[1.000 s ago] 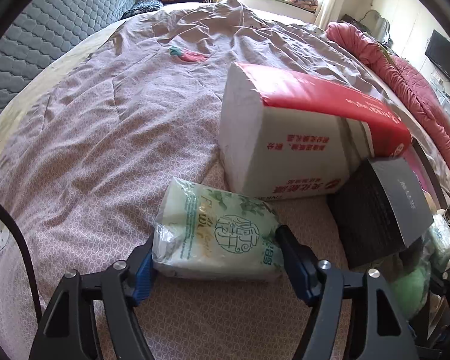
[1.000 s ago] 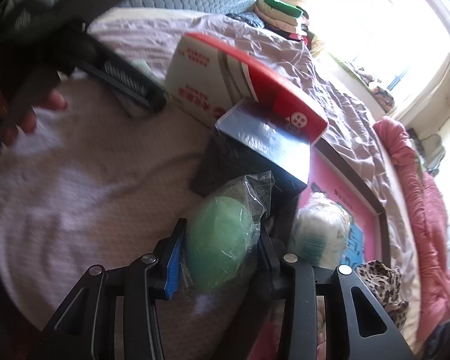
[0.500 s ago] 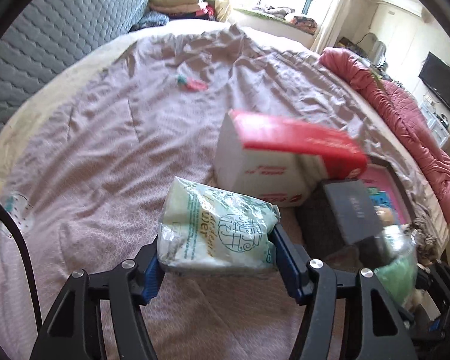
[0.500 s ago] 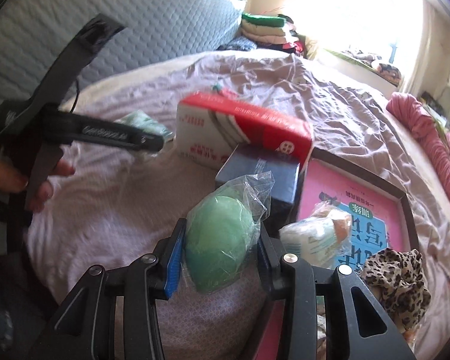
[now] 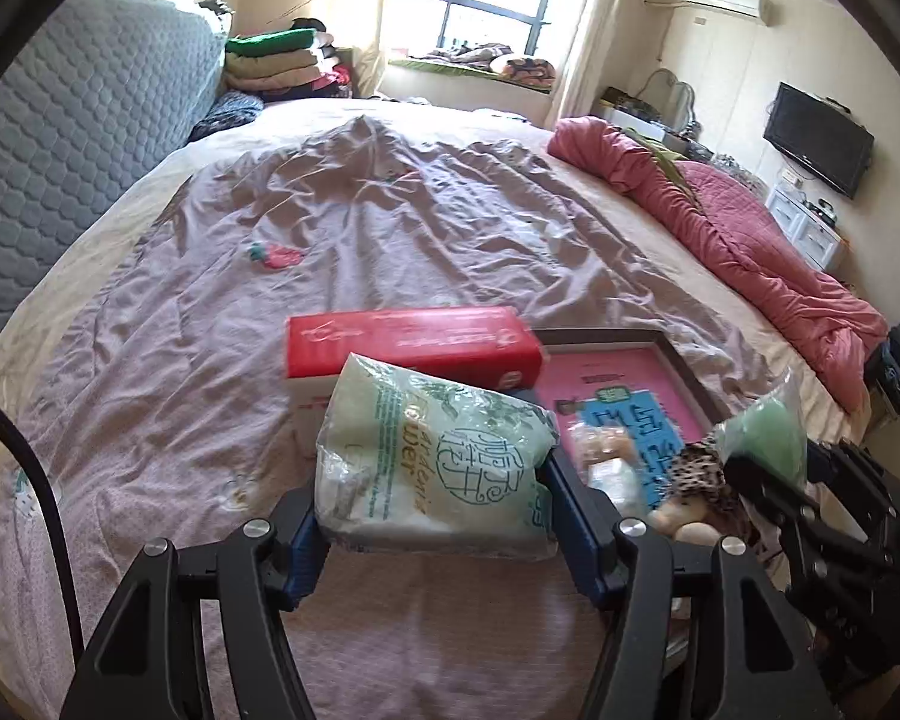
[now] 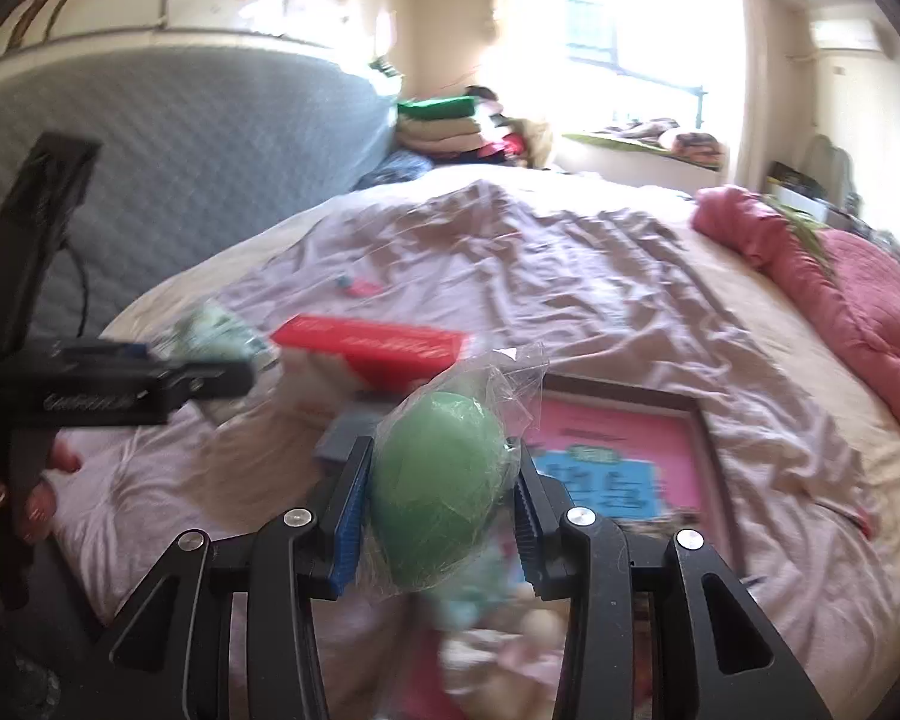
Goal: Organize soft objects
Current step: 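Lift the wipes pack and green soap and carry them over the tray, then lower both held items onto the pile in the tray, then open both tools to release the wipes pack and green soap, then withdraw both open tools up and back from the tray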
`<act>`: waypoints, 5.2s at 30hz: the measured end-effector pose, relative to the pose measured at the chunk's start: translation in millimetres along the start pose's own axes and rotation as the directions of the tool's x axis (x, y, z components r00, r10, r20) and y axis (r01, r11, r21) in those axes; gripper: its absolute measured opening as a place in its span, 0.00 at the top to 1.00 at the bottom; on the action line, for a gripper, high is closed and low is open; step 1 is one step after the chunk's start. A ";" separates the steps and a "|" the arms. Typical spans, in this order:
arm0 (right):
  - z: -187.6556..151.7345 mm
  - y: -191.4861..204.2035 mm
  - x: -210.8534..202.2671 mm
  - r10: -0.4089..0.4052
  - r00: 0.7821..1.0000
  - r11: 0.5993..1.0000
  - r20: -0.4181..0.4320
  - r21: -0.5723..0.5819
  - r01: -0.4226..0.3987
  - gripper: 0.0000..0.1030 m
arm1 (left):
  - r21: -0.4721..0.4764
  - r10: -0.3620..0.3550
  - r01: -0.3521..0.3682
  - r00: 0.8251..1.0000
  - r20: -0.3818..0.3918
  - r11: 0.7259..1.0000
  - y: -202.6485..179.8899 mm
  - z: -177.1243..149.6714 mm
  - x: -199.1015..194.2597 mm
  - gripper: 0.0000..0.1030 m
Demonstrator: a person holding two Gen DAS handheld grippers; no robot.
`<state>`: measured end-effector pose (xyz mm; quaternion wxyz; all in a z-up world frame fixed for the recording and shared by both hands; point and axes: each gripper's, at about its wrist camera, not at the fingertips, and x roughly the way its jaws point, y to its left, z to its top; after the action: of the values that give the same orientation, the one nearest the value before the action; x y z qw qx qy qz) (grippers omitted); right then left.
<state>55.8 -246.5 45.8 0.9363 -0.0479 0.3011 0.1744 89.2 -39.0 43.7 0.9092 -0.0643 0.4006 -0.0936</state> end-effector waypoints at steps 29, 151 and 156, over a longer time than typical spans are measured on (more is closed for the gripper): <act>-30.8 -91.5 -33.5 -0.082 0.996 0.982 -0.038 0.168 0.087 0.58 | 0.201 -0.069 0.088 0.992 -0.101 0.976 -133.7 -11.0 43.8 0.37; -59.3 -95.2 -10.5 -0.154 0.982 0.971 -0.109 0.167 0.171 0.25 | 0.182 -0.099 0.131 0.980 -0.174 0.975 -137.3 -7.1 58.6 0.24; -48.4 -98.9 -31.7 -0.169 0.984 0.959 -0.056 0.220 0.177 0.22 | 0.179 -0.099 0.125 0.984 -0.147 0.976 -131.9 -9.1 40.3 0.22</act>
<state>40.5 -357.8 23.3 0.9416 0.0287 0.3307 0.0559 93.4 -176.9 34.1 0.8748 0.0054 0.4471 -0.1863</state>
